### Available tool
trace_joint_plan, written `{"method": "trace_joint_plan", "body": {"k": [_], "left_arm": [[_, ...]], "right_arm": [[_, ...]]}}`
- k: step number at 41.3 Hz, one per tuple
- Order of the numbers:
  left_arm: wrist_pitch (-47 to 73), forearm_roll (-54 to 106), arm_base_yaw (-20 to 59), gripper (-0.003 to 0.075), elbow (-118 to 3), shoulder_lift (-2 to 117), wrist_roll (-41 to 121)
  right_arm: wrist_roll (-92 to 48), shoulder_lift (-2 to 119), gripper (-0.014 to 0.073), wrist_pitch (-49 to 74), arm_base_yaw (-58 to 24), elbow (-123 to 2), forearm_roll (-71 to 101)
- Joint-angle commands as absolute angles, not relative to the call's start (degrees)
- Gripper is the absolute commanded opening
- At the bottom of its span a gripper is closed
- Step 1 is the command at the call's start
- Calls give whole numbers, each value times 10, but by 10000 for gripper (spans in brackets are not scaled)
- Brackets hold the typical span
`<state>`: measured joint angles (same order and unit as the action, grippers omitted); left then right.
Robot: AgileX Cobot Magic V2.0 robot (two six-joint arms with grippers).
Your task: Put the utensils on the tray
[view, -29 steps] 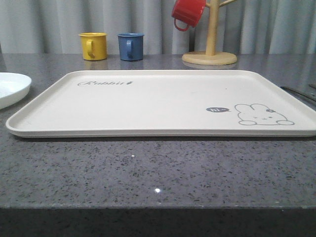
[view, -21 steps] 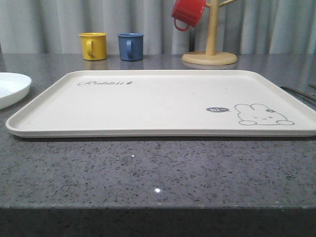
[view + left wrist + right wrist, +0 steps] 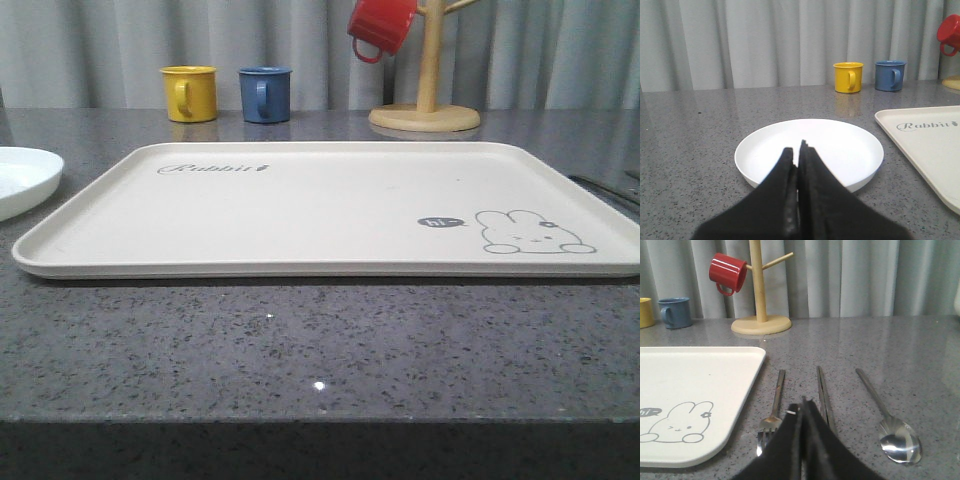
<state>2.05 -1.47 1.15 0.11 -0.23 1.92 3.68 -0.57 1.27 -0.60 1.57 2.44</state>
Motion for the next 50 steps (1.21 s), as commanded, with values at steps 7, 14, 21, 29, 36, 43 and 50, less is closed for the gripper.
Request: {"method": "trace_joint_plan", "body": {"k": [7,14,21,29,36,43,50], "left_arm": [[-47,-15,11,-20,5,-14,12],[-7,-13,11,-20,-103,-12,12],[157,-19,11,-20,-288,25,12],[294,-19,11,-20,-420,145,12],[335,-19,11,-20,-415,199,12],[352,-19,11,-20,-403,231,12],[352,-19,11,-20,-402,247,12]], "right_arm": [[35,-15,-67,-63,-3,3,18],[35,-11,-67,27,-3,-109,18],[35,54,-67,158,-3,-256,18],[35,167,-67,293,-3,-363,18],[35,223,-67,333,-3,-366,18],[35,259,-67,340,-3,-366,18],[35,274,-67,341,-3,-366,18]]}}
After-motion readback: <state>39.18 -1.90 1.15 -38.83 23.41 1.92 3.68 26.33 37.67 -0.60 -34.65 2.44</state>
